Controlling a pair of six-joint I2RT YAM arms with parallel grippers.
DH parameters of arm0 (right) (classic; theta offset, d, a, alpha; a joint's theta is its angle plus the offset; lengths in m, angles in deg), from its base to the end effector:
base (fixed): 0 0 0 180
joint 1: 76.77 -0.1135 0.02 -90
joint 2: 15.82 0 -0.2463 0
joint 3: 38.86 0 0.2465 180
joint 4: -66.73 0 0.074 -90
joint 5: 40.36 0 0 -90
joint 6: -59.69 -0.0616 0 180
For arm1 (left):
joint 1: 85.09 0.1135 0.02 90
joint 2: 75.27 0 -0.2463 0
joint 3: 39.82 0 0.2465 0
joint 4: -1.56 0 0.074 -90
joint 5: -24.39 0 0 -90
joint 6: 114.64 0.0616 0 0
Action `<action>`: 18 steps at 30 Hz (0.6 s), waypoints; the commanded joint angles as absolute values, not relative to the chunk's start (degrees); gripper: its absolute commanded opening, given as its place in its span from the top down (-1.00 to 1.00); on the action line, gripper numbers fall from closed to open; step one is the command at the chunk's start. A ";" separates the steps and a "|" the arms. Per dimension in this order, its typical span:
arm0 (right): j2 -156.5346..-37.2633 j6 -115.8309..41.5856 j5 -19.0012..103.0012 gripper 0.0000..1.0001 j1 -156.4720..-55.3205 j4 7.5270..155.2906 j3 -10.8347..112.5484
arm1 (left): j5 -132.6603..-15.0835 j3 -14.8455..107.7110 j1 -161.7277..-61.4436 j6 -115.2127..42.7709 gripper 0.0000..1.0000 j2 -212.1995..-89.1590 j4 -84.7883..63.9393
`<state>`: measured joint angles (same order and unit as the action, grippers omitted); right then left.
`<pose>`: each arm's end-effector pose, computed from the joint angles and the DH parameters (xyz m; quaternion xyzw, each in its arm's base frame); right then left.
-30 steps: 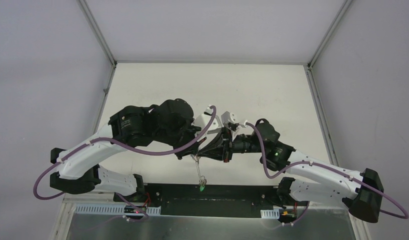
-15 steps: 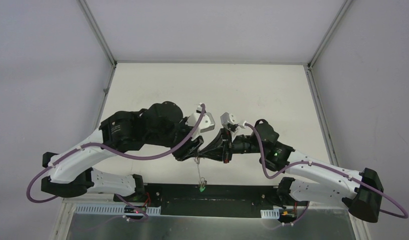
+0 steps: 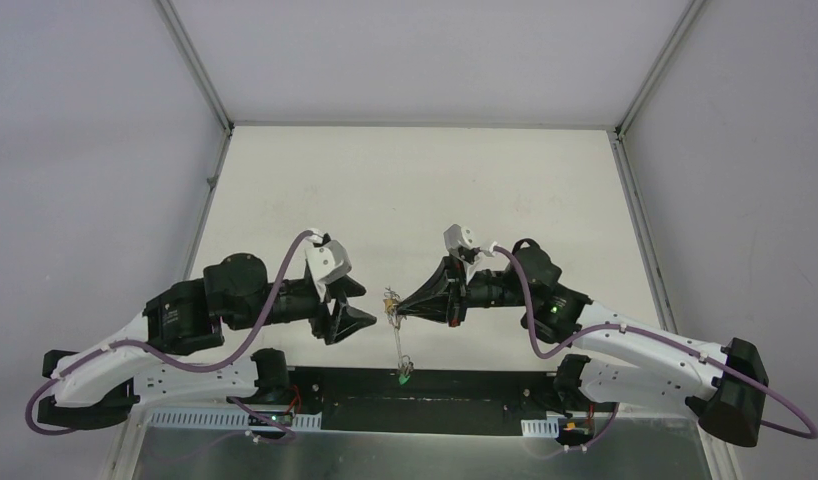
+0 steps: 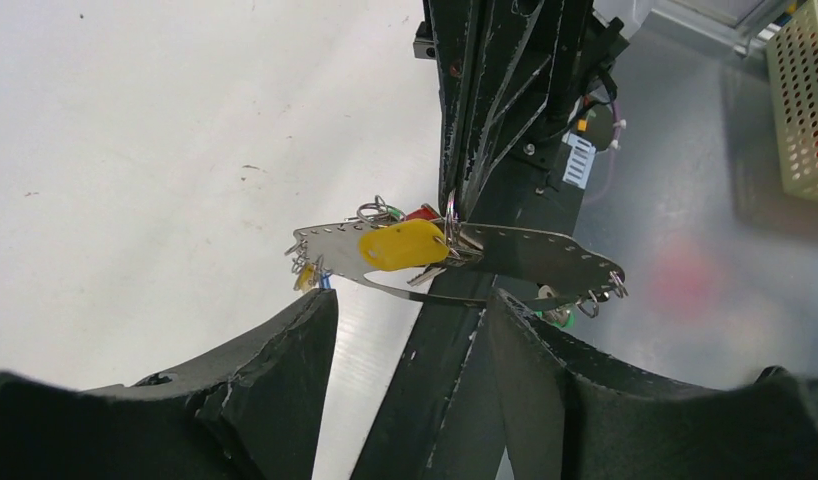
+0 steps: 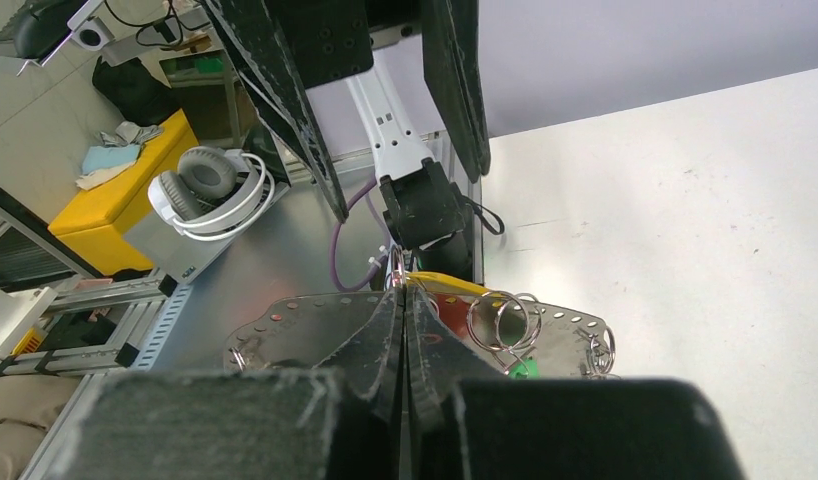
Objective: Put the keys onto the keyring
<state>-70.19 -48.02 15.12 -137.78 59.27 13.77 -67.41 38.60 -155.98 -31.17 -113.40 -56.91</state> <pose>0.0892 0.2330 0.3186 -0.4409 0.5144 0.6030 0.4212 0.0450 -0.1358 0.3827 0.4391 0.6805 -0.3767 0.4497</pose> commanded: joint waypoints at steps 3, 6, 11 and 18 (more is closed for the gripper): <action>-68.24 -48.72 16.55 1.00 -138.03 54.46 13.85 | -62.49 31.15 -156.19 -43.06 -0.15 -110.04 -45.69; -68.19 -48.76 16.82 1.00 -138.03 54.44 13.88 | -62.91 29.13 -156.21 -49.76 -0.15 -110.32 -44.95; -68.29 -48.94 16.91 1.00 -138.03 54.44 13.82 | -64.00 27.70 -156.18 -55.71 -0.09 -111.73 -44.11; -68.25 -49.29 17.13 1.00 -138.03 54.45 13.65 | -64.82 26.28 -156.17 -55.91 0.33 -112.12 -41.21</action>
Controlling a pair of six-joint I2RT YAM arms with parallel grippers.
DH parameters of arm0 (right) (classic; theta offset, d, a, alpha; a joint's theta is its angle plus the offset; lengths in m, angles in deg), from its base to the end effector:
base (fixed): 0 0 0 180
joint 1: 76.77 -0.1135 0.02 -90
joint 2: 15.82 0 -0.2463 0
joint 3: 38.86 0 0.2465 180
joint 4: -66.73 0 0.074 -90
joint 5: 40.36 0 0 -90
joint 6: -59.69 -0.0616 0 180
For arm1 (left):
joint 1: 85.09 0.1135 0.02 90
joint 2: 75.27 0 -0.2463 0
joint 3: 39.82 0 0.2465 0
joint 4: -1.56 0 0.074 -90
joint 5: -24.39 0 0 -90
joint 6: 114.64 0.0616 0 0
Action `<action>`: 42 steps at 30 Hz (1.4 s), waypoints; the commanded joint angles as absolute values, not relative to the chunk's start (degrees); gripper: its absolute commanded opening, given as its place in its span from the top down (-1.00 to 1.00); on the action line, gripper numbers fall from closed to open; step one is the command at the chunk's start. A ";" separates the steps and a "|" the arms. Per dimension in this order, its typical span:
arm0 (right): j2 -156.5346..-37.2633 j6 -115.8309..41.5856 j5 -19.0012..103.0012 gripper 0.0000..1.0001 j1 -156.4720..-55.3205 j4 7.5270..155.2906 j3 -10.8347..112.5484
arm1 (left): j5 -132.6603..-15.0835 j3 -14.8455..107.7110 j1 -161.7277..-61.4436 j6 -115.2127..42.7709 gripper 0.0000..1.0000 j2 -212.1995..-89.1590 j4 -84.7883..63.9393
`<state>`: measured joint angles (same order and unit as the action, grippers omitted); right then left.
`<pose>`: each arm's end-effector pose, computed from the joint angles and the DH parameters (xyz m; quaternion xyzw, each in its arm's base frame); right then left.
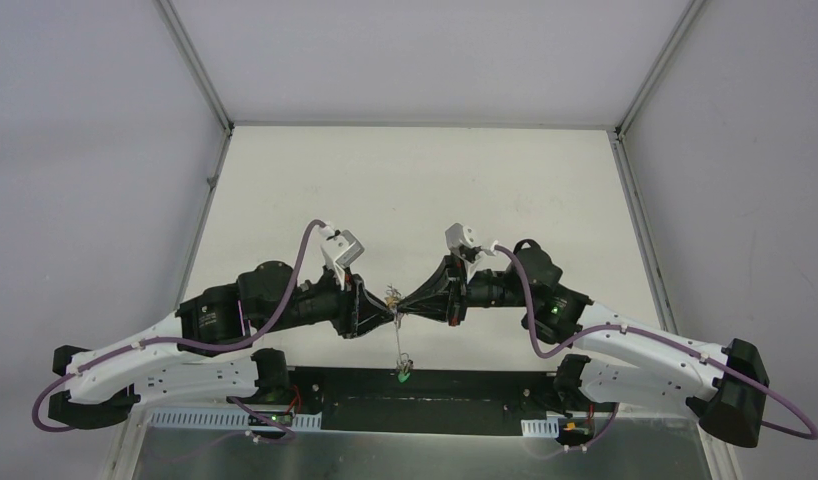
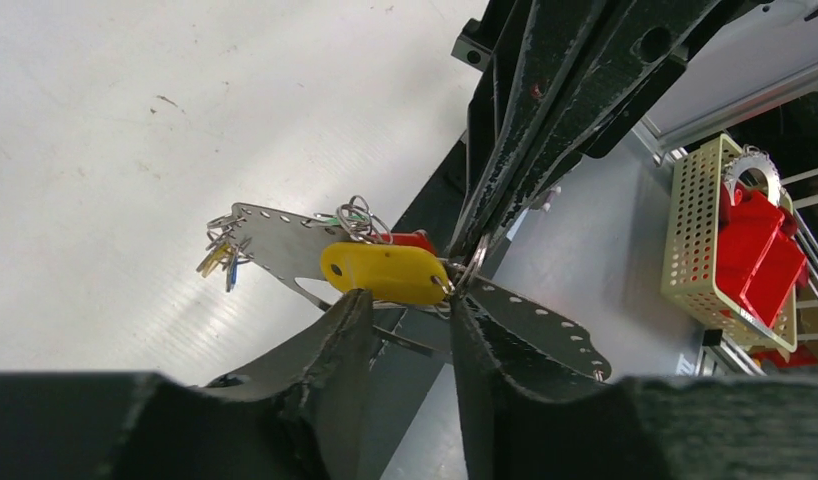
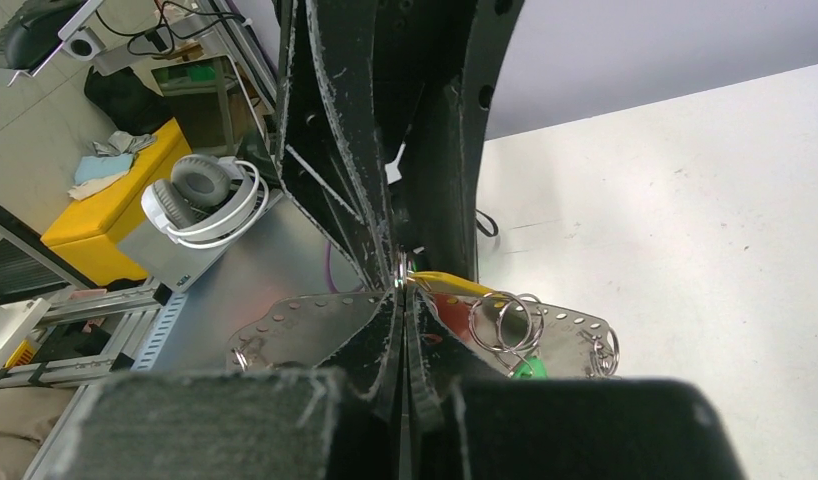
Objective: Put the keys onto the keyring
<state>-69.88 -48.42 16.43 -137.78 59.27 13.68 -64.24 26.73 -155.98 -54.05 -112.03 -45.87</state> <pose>0.0901 0.2322 0.3194 -0.4322 0.5195 0.6009 0.4269 0.0557 -0.1562 0.3423 0.2792 0.7573 -0.4470 0.3856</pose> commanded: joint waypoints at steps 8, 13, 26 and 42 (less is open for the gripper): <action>-68.10 -49.34 17.52 1.00 -138.03 54.43 13.67 | -65.51 24.98 -156.19 -56.69 0.88 -111.74 -41.20; -68.27 -49.22 17.15 1.00 -138.03 53.86 13.79 | -67.11 23.42 -156.25 -58.54 1.00 -111.58 -41.26; -69.35 -49.54 16.78 1.00 -138.01 52.73 13.74 | -76.35 25.63 -156.19 -52.97 0.99 -116.05 -38.85; -68.07 -49.30 17.59 1.00 -138.03 52.77 12.49 | -69.35 26.16 -156.26 -45.39 0.02 -108.07 -40.79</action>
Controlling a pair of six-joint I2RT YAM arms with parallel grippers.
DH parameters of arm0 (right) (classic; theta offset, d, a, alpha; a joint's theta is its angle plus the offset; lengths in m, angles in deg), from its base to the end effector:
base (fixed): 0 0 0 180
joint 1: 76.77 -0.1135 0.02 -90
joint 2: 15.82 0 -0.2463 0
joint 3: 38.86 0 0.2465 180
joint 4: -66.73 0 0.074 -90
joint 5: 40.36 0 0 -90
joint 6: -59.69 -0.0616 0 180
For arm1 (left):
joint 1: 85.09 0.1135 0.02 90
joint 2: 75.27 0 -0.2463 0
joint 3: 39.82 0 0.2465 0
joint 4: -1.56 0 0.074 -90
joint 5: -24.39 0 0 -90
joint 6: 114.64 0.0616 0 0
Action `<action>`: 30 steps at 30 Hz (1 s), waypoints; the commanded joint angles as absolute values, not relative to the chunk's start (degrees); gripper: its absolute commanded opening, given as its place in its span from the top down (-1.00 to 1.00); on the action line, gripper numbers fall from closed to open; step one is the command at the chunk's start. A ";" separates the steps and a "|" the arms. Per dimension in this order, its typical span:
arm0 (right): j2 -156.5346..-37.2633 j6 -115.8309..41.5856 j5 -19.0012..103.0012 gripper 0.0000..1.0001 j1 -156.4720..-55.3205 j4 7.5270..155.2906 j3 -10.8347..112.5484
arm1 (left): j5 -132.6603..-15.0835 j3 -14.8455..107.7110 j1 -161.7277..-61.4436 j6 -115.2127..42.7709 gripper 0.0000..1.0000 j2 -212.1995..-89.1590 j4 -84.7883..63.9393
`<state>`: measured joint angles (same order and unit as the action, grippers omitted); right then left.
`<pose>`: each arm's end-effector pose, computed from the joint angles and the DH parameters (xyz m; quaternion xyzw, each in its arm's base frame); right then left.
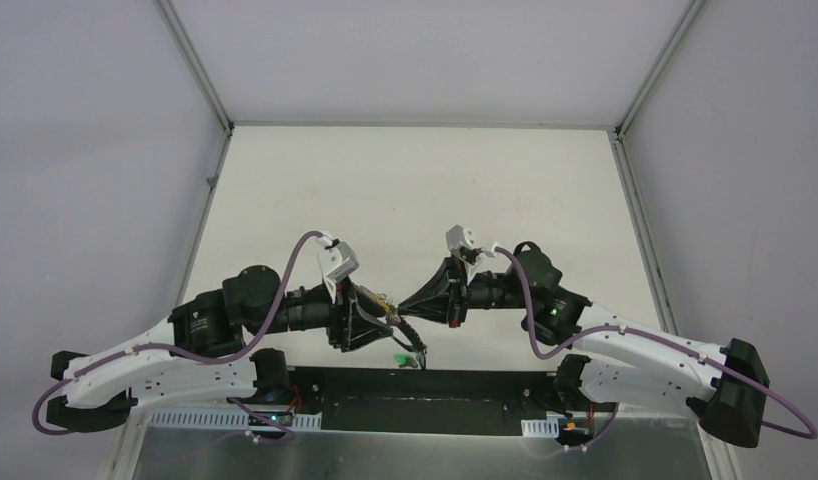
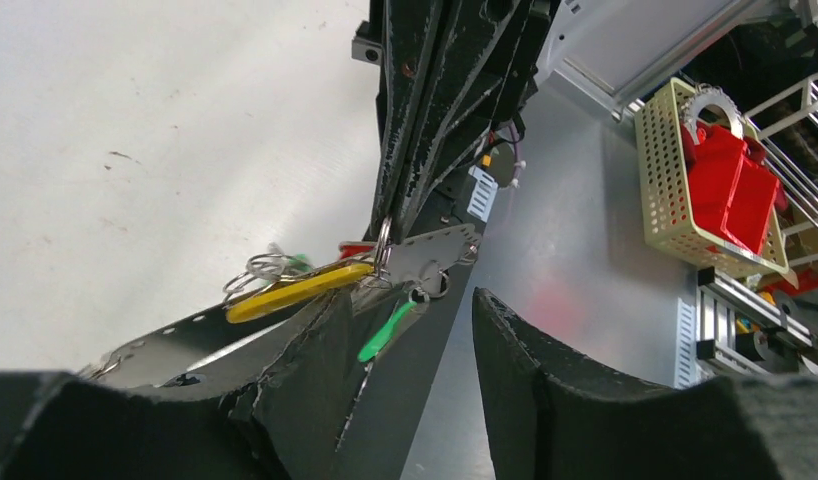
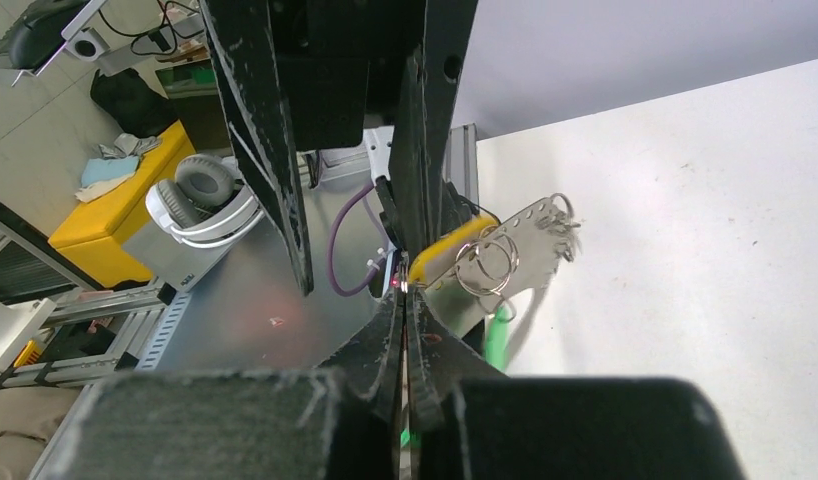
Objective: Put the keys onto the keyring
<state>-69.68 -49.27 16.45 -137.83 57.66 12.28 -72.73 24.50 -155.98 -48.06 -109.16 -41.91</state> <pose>0.0894 0.2314 0.3146 -0.4282 0.5200 0.6050 0.4245 0.0451 -0.1534 0.3452 0.3499 0.6997 -0.4884 0.3867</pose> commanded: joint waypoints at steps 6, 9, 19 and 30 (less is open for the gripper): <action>-67.63 -47.49 21.92 1.00 -137.99 57.35 12.36 | -65.23 25.62 -156.20 -47.31 -0.12 -106.34 -41.92; -67.08 -45.87 26.57 1.00 -137.41 62.06 11.90 | -62.98 25.15 -156.26 -49.18 -0.52 -105.94 -42.02; -70.53 -41.33 35.54 1.00 -130.11 80.30 13.33 | -59.60 24.01 -156.18 -55.87 -0.98 -107.42 -41.93; -94.88 -37.32 31.29 1.00 -122.63 83.81 25.45 | -60.41 25.73 -156.22 -55.79 -0.98 -114.38 -41.93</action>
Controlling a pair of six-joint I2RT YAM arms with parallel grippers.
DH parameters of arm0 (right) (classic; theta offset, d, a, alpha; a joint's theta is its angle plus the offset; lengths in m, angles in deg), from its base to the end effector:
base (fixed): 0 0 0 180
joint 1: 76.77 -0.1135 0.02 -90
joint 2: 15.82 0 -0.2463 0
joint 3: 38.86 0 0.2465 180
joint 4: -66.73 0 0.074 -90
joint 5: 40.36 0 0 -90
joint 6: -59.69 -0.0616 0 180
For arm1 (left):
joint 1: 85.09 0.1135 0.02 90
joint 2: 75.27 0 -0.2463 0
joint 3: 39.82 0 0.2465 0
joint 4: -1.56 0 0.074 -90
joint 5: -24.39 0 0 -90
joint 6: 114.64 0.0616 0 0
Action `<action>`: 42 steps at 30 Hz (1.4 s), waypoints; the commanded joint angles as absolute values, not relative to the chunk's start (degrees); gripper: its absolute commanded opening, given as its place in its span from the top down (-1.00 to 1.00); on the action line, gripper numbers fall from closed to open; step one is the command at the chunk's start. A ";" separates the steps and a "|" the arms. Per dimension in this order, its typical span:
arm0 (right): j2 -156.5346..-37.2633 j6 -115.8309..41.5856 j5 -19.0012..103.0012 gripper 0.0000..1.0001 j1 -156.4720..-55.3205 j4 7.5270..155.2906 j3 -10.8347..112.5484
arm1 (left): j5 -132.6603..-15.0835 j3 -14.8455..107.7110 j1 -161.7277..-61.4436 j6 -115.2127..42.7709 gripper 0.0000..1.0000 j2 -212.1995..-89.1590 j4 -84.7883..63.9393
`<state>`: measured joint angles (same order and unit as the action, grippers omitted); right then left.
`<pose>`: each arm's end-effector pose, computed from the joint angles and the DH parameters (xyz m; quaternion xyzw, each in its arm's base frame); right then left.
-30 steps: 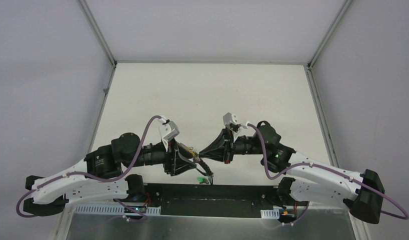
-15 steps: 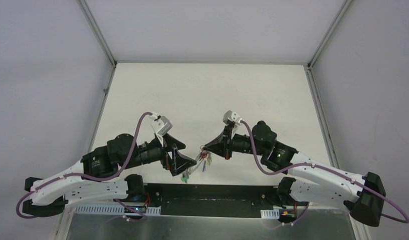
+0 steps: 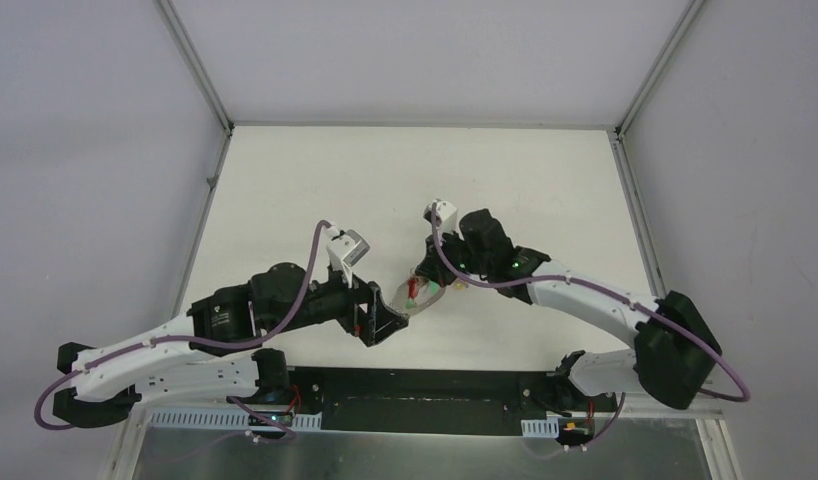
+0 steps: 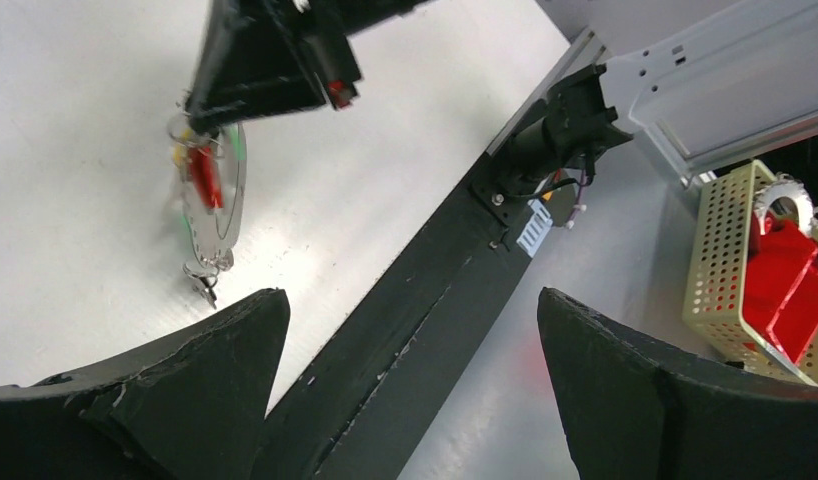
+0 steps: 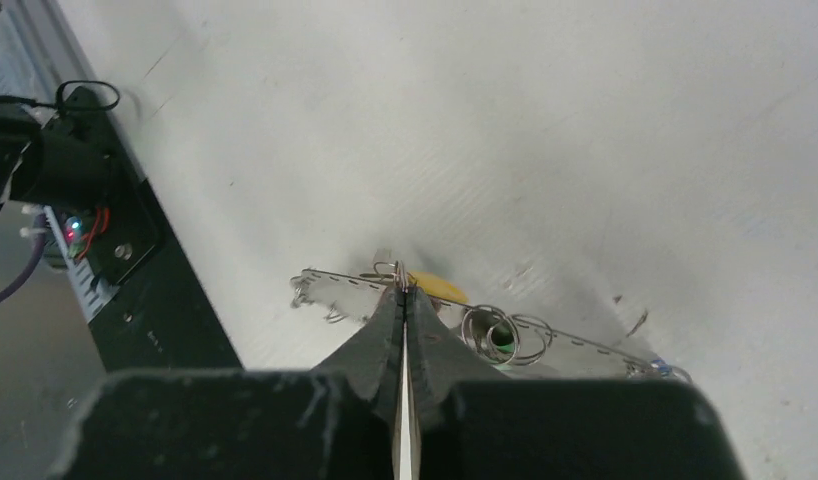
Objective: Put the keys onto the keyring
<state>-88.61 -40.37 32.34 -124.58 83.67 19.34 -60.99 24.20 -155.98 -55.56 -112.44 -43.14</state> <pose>0.1872 0.2338 0.2172 -0.3486 0.7925 0.3485 0.3591 0.0612 -0.1614 0.3321 0.2537 0.7671 -0.4361 0.3963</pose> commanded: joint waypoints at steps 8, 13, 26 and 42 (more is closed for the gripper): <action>-105.91 -37.78 25.41 0.51 -116.63 81.24 32.67 | -57.90 27.04 -155.99 -54.17 -0.98 -119.63 -41.84; -104.95 -38.56 22.73 -0.27 -111.49 81.01 33.05 | -64.79 26.45 -148.47 -54.09 -0.98 -122.85 -40.86; -79.35 -41.16 34.72 -1.00 -92.69 80.99 12.36 | -82.84 10.23 -107.14 -46.86 -0.98 -118.27 -26.99; -76.48 -32.03 58.93 -0.99 -89.96 65.80 -5.84 | -59.43 -5.23 -98.36 -25.83 -0.98 -123.52 -0.73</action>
